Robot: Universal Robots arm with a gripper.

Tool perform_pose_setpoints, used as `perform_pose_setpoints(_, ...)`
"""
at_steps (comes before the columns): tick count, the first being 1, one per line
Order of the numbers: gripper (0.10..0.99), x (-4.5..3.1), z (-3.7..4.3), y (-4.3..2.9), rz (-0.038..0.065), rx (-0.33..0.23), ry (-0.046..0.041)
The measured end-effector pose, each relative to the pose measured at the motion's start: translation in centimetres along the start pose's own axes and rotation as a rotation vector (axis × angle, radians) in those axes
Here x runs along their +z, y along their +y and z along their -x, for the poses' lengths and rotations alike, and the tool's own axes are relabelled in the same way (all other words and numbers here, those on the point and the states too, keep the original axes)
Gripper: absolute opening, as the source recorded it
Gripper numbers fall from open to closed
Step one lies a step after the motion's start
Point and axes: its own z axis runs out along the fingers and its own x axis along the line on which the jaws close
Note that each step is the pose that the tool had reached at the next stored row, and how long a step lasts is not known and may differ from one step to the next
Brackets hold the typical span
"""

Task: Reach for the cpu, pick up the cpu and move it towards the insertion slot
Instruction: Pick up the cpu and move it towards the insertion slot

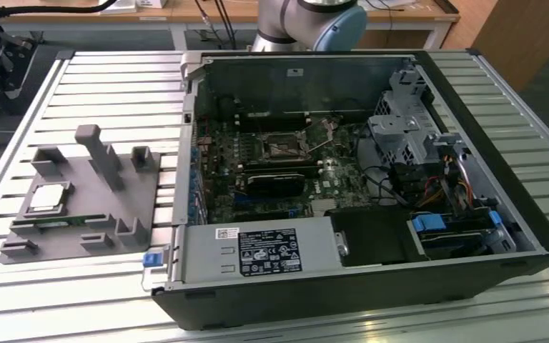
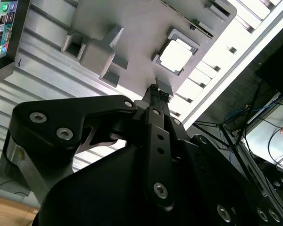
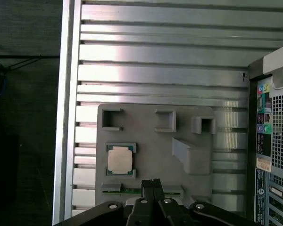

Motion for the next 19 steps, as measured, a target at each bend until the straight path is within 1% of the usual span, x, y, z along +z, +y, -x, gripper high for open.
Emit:
perform_pose_setpoints(3,0.106,0.03,-0.59,0.01,0.0,0.0,0.0)
perform_pose_setpoints(7,0.106,0.11,-1.66,0.0,0.0,0.0,0.0001)
perform_pose_setpoints(12,0.114,0.44,-2.13,-0.12,0.0,0.0,0.0)
perform_pose_setpoints(13,0.169,0.55,-2.22,-0.15,0.0,0.0,-0.0001)
perform_pose_setpoints(14,0.169,0.7,-2.25,-0.18,0.0,0.0,-0.0003)
perform_pose_setpoints(16,0.294,0.98,-2.36,-0.26,0.0,0.0,-0.0013)
perform_pose_setpoints(17,0.294,1.17,-2.4,-0.29,0.0,0.0,-0.0016)
perform_pose_setpoints(18,0.353,1.34,-2.43,-0.33,0.0,0.0,-0.0015)
perform_pose_setpoints(19,0.353,1.52,-2.44,-0.36,0.001,0.0,-0.0015)
